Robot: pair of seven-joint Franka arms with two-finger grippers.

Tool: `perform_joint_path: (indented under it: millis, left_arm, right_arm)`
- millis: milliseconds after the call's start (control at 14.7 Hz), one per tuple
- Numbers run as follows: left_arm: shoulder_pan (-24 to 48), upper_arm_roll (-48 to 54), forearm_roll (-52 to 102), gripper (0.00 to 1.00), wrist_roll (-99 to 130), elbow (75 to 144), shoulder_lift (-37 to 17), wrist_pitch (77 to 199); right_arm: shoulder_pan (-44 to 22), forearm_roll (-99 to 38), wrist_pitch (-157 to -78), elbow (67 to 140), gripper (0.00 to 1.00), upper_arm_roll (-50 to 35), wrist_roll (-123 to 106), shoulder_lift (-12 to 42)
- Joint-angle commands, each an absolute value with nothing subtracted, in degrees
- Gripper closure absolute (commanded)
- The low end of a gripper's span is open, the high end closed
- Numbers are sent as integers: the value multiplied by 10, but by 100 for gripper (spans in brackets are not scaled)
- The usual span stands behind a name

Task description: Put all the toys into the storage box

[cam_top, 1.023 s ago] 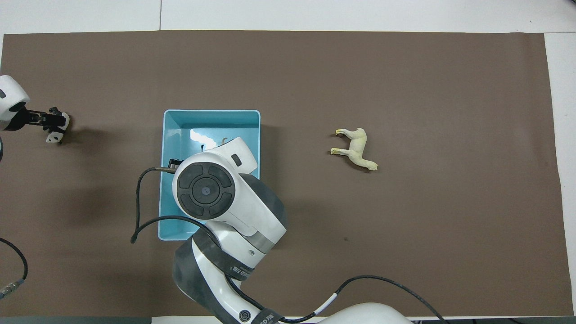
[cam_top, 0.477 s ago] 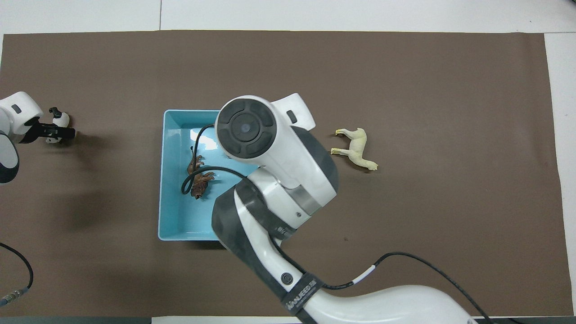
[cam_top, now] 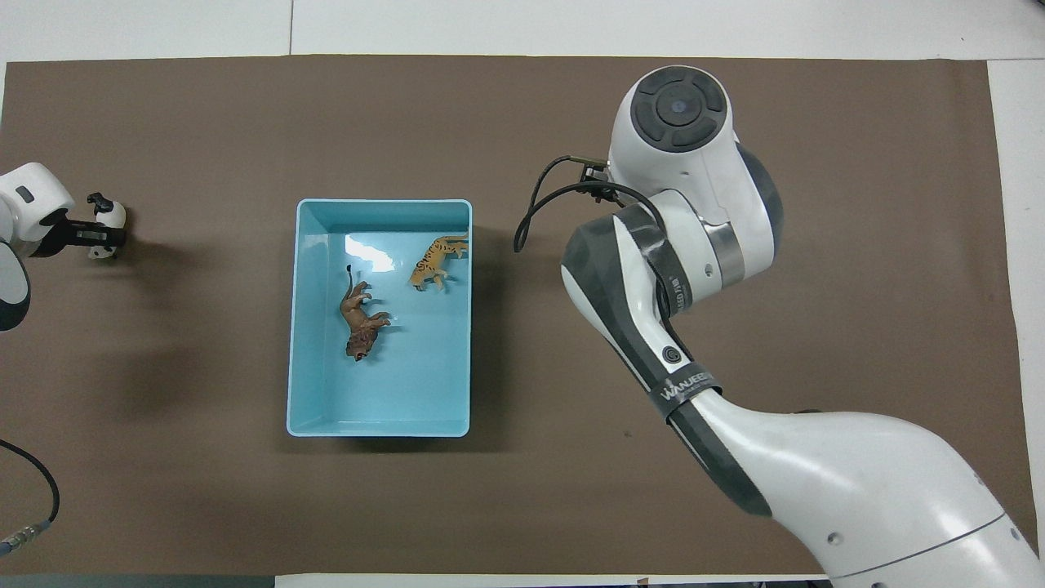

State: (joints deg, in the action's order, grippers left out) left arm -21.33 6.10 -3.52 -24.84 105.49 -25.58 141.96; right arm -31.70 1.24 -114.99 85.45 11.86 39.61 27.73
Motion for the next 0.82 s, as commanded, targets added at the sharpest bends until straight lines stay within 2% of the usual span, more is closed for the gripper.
perform_joint_path:
  millis: [0,205,545,750]
  left_arm:
    - [-196,60,-41,100,-216,987,-254,1334]
    - [-145,63,-40,100,-103,939,-241,1240]
    - [-24,66,-28,100,140,954,-153,1125]
    - [88,65,-28,100,307,966,-118,1085]
  right_arm:
    - [-314,15,-1270,1015,0,112,359,214]
    - [-304,14,-1312,1077,0,112,281,202]
    - [-299,14,-1321,1105,0,111,229,194]
    - [-300,14,-1356,1125,0,111,229,195]
